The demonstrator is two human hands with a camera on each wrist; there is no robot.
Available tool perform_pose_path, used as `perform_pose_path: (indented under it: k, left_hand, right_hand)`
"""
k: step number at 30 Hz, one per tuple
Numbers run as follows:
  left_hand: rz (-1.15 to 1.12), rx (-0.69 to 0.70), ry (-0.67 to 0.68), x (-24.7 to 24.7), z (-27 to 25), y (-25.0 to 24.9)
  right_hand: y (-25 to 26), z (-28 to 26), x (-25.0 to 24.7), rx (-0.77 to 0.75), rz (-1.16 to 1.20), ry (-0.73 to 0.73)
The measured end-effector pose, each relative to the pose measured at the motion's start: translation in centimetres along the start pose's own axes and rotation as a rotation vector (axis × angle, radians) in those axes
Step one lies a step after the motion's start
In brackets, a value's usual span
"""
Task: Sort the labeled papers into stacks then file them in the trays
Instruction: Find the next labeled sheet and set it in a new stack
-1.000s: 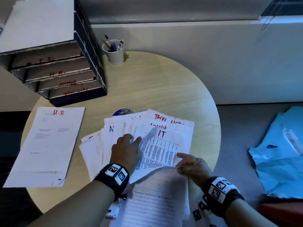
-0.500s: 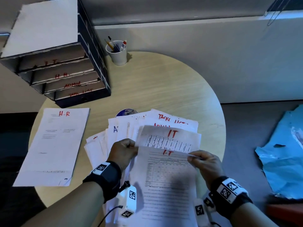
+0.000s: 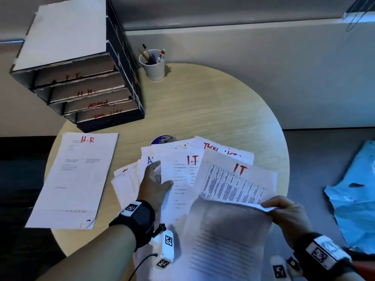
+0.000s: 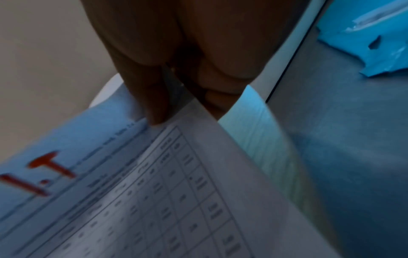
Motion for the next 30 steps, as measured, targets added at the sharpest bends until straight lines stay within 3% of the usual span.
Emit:
perform_pose_path:
  k: [4, 7, 10, 14, 23, 27, 30]
  left_hand:
    - [0.129, 0.098, 0.072, 0.2, -0.5, -0.7]
    - [0.281, 0.085, 0.110, 0.2, -0.2, -0.4]
    - [0.289, 0.095, 0.076, -0.1, 0.1, -0.2]
    - [0.204, 0.136, -0.015, -0.5, -0.1, -0.7]
    - [-0.012, 0.009, -0.023, -1.1, 0.1, 0.5]
    - [-0.123, -0.057, 0.064, -1.0, 0.2, 0.8]
    - [-0.081, -0.053, 0.184, -0.6, -0.4, 0.4]
  right_hand:
    - [1.1, -0.7, 0.6, 0.031, 0.051, 0.086]
    - [1.2, -0.4, 1.7, 0.028, 0.017, 0.134]
    - [1.6, -0.5, 2.8, 0.034, 0.024, 0.187]
    - [0.9, 0.0, 2.9, 0.046, 0.028, 0.255]
    - [0.1, 0.8, 2.9, 0.110, 0.219, 0.272]
    - [0.3, 0.0, 3.1, 0.101, 0.135, 0.298]
    - [0.0, -0.4, 3.1, 0.104, 0.118, 0.412]
Point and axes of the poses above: each hand's wrist, its own z-axis towards the middle knuckle, its own x-axis out of the palm, y = z × x, the point moved 3 cm from there along z, towards the middle knuckle, and after that the axes turned 2 degrees about -x, right-handed, at the moved point
